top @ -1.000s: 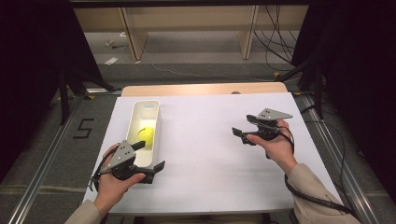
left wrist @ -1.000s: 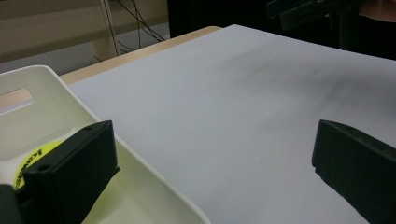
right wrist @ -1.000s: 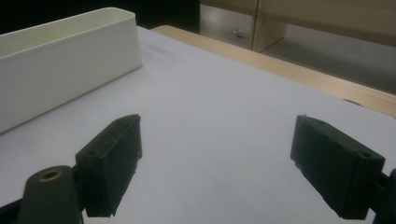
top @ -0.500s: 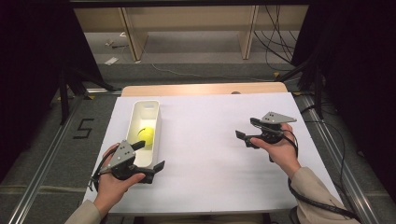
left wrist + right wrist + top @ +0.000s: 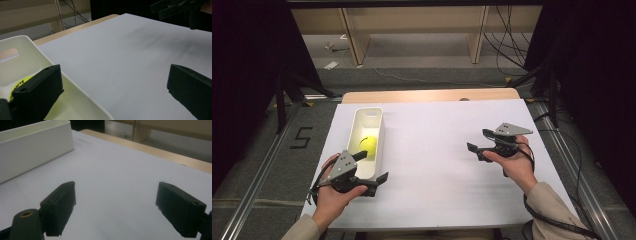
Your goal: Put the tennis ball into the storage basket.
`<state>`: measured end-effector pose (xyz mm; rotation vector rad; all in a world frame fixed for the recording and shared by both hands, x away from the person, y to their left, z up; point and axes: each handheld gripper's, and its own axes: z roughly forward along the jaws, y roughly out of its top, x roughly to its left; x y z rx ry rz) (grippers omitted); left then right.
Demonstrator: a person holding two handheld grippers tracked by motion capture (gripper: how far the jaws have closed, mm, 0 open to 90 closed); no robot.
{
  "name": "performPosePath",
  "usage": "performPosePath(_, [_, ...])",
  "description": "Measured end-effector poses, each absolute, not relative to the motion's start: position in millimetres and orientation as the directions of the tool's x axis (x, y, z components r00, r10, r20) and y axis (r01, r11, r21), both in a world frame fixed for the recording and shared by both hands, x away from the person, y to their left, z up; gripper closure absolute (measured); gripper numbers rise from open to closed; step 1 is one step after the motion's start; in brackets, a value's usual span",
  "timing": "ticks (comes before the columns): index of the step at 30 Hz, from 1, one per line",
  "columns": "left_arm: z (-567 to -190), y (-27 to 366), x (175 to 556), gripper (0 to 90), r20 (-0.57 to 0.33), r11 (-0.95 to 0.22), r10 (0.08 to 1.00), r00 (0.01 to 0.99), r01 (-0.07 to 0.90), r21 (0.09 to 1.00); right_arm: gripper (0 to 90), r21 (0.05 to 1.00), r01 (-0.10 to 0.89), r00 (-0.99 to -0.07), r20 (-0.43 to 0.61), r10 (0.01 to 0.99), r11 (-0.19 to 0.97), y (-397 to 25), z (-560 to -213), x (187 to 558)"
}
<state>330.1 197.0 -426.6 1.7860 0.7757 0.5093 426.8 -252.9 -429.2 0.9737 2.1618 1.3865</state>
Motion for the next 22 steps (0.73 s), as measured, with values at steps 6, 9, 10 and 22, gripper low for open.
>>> performPosePath(6, [-426.6,196.9,330.1,0.0,-0.027,-0.216,0.717,0.697,0.258,0.942,17.2,0.899,0.345,-0.682,0.043,0.73,0.268,-254.2,-430.5,424.3])
performPosePath(9, [-426.5,197.2,330.0,0.0,-0.028,-0.215,0.717,0.696,0.259,0.942,17.2,0.902,0.341,-0.681,0.042,0.731,0.265,-254.6,-430.0,423.9])
performPosePath(10, [-426.5,197.4,330.1,0.0,-0.029,-0.215,0.716,0.698,0.26,0.941,17.2,0.903,0.338,-0.68,0.041,0.732,0.264,-255.0,-429.7,423.8])
performPosePath(22, [-426.5,196.5,331.2,0.0,-0.028,-0.219,0.713,0.701,0.26,0.94,17.2,0.908,0.33,-0.686,0.042,0.726,0.259,-253.7,-431.9,423.2])
